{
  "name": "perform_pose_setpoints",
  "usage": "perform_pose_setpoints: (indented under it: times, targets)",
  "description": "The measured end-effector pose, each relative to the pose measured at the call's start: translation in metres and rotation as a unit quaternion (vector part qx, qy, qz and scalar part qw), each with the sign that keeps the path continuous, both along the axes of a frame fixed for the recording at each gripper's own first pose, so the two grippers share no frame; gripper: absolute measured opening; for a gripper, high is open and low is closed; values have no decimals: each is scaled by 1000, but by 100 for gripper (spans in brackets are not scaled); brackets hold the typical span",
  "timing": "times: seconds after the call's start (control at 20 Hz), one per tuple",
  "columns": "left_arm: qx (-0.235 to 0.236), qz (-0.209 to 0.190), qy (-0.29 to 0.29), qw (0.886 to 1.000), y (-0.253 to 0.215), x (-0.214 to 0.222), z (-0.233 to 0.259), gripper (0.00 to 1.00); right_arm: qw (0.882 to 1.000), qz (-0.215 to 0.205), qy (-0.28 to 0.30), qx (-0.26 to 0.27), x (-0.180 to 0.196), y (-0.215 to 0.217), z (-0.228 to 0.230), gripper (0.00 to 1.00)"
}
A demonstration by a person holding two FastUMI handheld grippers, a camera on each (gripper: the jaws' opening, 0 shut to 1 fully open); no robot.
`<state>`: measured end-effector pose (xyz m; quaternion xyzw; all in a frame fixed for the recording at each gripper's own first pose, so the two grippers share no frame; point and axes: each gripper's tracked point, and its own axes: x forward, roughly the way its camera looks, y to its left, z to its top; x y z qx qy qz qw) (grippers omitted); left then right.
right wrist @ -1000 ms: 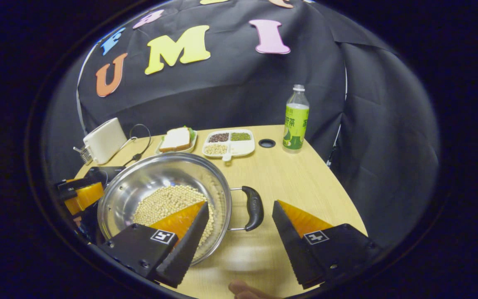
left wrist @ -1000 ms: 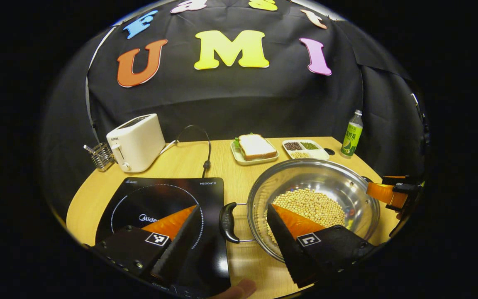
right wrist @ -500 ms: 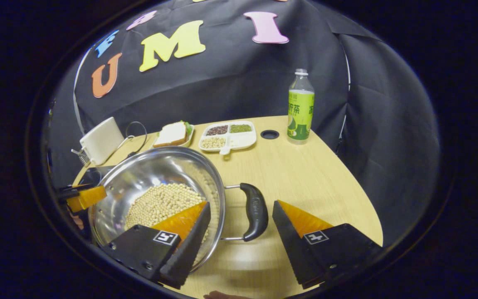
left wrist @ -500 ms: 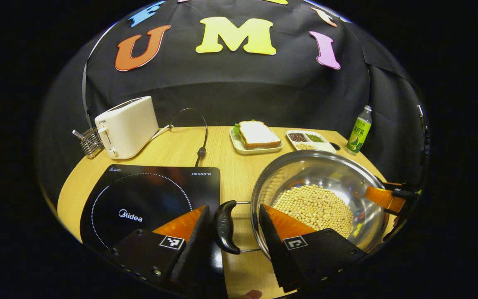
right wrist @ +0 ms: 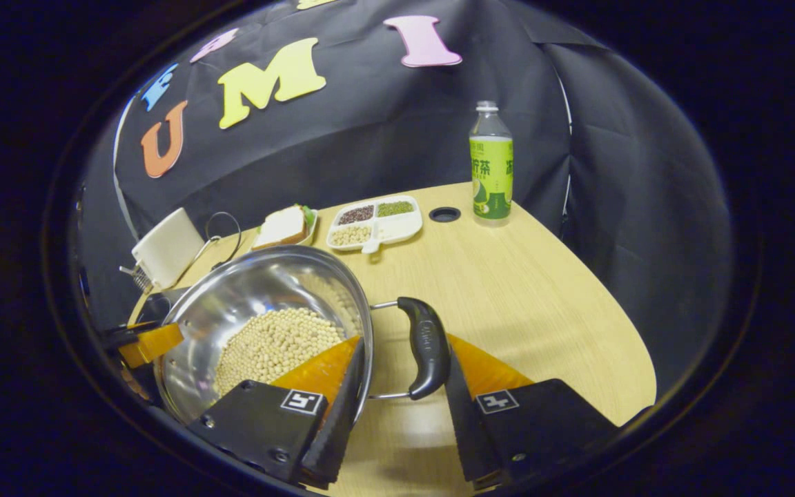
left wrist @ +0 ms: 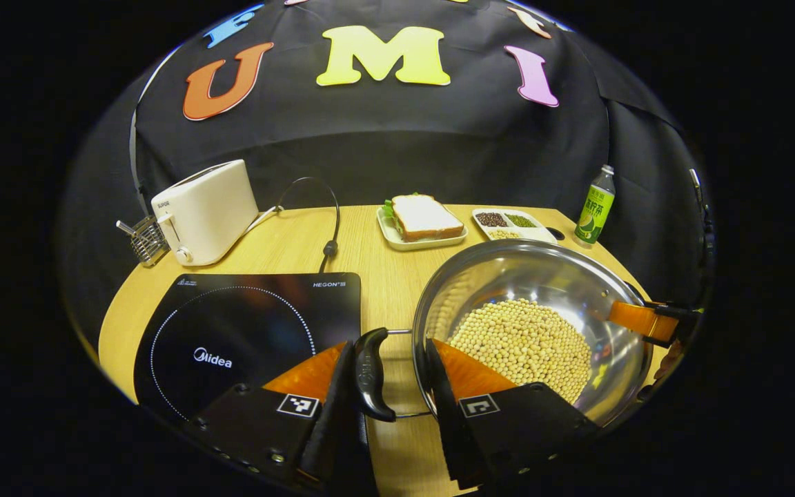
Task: First push the handle of the pot to place it horizontally, then grasp the pot with both hands and set it on the induction cooktop.
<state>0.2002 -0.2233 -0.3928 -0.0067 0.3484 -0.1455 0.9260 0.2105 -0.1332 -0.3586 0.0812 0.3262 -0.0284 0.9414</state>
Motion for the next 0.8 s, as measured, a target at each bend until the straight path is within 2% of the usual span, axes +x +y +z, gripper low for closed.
perform_pose_setpoints:
  times: [0.05, 0.1, 0.15, 0.2, 0.25, 0.3, 0.8]
  targets:
    - [0, 0, -1, 1000, 0, -1, 1, 67, 1000, 0, 3, -3, -1, 0, 0, 66]
    - [-1, -2, -1, 1000, 0, -2, 2, 57, 1000, -4, 4, -4, -3, -1, 0, 63]
    - [1, -3, -1, 1000, -2, -1, 1, 55, 1000, -6, 6, -4, -5, -1, 1, 63]
    - [2, -6, -1, 1000, -2, -3, 1, 55, 1000, -8, 7, -4, -9, -2, 1, 61]
    - [0, -6, 1, 1000, -2, -8, 2, 65, 1000, -9, 7, -2, -12, -3, 2, 61]
    - [0, -5, 2, 1000, -2, -14, 5, 54, 1000, -9, 2, 1, -16, -4, 5, 61]
    - [-12, -10, -44, 999, 6, -46, 60, 54, 1000, -18, -22, 1, -61, -4, 52, 58]
